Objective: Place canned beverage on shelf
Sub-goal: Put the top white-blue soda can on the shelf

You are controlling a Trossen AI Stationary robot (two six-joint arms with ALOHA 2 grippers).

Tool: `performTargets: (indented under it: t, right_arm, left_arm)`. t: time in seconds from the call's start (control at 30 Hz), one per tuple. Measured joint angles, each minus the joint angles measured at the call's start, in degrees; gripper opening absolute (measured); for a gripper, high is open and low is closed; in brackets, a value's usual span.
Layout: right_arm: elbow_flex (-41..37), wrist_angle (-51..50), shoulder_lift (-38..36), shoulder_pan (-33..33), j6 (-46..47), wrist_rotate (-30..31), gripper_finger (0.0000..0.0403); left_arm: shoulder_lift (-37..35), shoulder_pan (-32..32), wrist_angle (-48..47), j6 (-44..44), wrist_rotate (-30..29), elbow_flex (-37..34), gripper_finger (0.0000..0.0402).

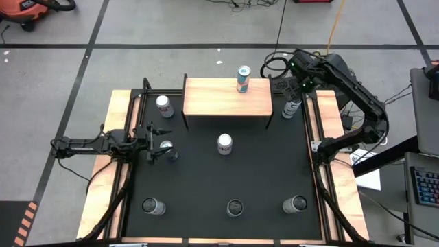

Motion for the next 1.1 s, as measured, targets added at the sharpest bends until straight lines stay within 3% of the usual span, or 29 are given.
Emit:
performTargets:
  t: [0.37,1.1]
  right_arm:
    - [-12.0,6.1,0.0,-1.9,-2.7,-0.3,0.0286]
    - [-19.5,17.1,0.0,-9.3,-5.8,-4.8,0.0286]
  left_arm:
    - [0.0,0.0,0.0,0.0,0.0,0.0,0.0361]
    - [0.0,0.0,0.0,-0.3,0.0,0.0,0.0361]
